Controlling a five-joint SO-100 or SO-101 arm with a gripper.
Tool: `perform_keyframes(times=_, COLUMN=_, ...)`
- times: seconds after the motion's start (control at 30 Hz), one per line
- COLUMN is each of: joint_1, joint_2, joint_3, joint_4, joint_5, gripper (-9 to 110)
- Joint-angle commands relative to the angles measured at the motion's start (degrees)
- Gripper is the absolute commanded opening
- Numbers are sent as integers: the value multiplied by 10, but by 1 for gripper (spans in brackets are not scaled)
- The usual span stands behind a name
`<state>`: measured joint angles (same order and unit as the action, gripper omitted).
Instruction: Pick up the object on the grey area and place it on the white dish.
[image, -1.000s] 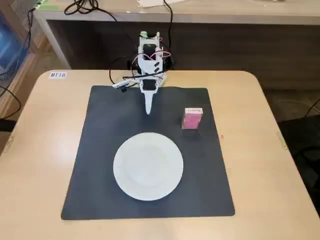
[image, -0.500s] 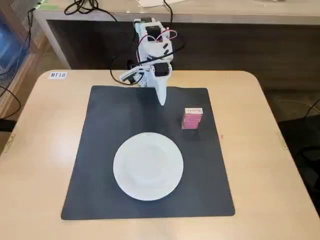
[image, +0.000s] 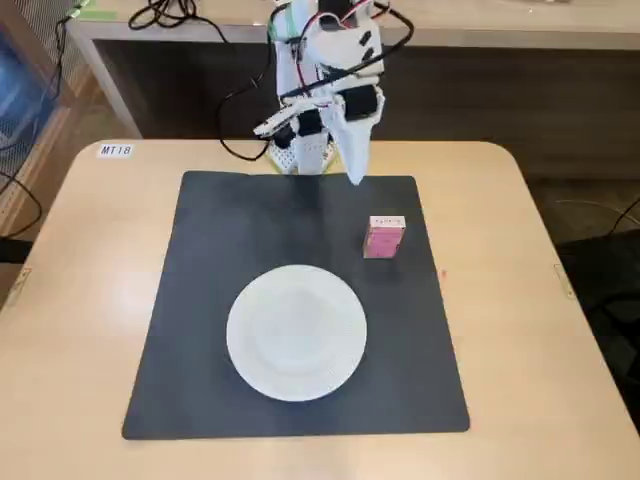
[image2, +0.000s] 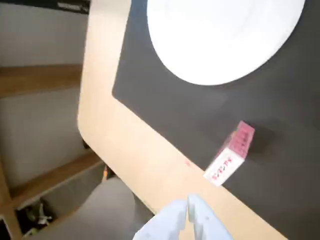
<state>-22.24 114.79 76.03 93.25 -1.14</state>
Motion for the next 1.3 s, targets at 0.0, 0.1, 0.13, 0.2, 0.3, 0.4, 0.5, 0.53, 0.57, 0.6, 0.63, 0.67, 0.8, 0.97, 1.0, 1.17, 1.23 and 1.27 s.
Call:
perform_keyframes(times=0.0, joint_1=-41, joint_2=-60, joint_3=-67, joint_4=26, joint_5=25, gripper=0)
perform_keyframes(times=0.1, joint_1=-74, joint_2=-98, joint_3=-69, joint_4=35, joint_5=52, gripper=0)
perform_keyframes(times=0.13, joint_1=-83, joint_2=-107, joint_3=-68, joint_4=36, joint_5=61, gripper=0)
perform_keyframes(times=0.2, joint_1=-98, joint_2=-121, joint_3=-67, joint_4=37, joint_5=80, gripper=0)
perform_keyframes(times=0.3, joint_1=-108, joint_2=-127, joint_3=-54, joint_4=38, joint_5=115, gripper=0)
perform_keyframes(times=0.4, joint_1=-114, joint_2=-123, joint_3=-36, joint_4=38, joint_5=149, gripper=0)
perform_keyframes(times=0.5, joint_1=-120, joint_2=-118, joint_3=-14, joint_4=39, joint_5=173, gripper=2)
perform_keyframes(times=0.53, joint_1=-123, joint_2=-111, joint_3=-1, joint_4=39, joint_5=181, gripper=8)
perform_keyframes(times=0.57, joint_1=-124, joint_2=-104, joint_3=10, joint_4=39, joint_5=192, gripper=16)
perform_keyframes(times=0.6, joint_1=-125, joint_2=-98, joint_3=19, joint_4=39, joint_5=200, gripper=18)
perform_keyframes(times=0.63, joint_1=-126, joint_2=-92, joint_3=28, joint_4=39, joint_5=207, gripper=21)
perform_keyframes(times=0.67, joint_1=-126, joint_2=-86, joint_3=38, joint_4=39, joint_5=215, gripper=22)
perform_keyframes(times=0.8, joint_1=-129, joint_2=-77, joint_3=62, joint_4=39, joint_5=224, gripper=22)
perform_keyframes(times=0.97, joint_1=-133, joint_2=-84, joint_3=78, joint_4=39, joint_5=230, gripper=21)
perform_keyframes(times=1.0, joint_1=-133, joint_2=-89, joint_3=78, joint_4=39, joint_5=230, gripper=22)
perform_keyframes(times=1.17, joint_1=-130, joint_2=-126, joint_3=73, joint_4=39, joint_5=221, gripper=23)
perform_keyframes(times=1.23, joint_1=-128, joint_2=-141, joint_3=71, joint_4=38, joint_5=219, gripper=24)
perform_keyframes(times=1.27, joint_1=-127, joint_2=-146, joint_3=71, joint_4=38, joint_5=219, gripper=24)
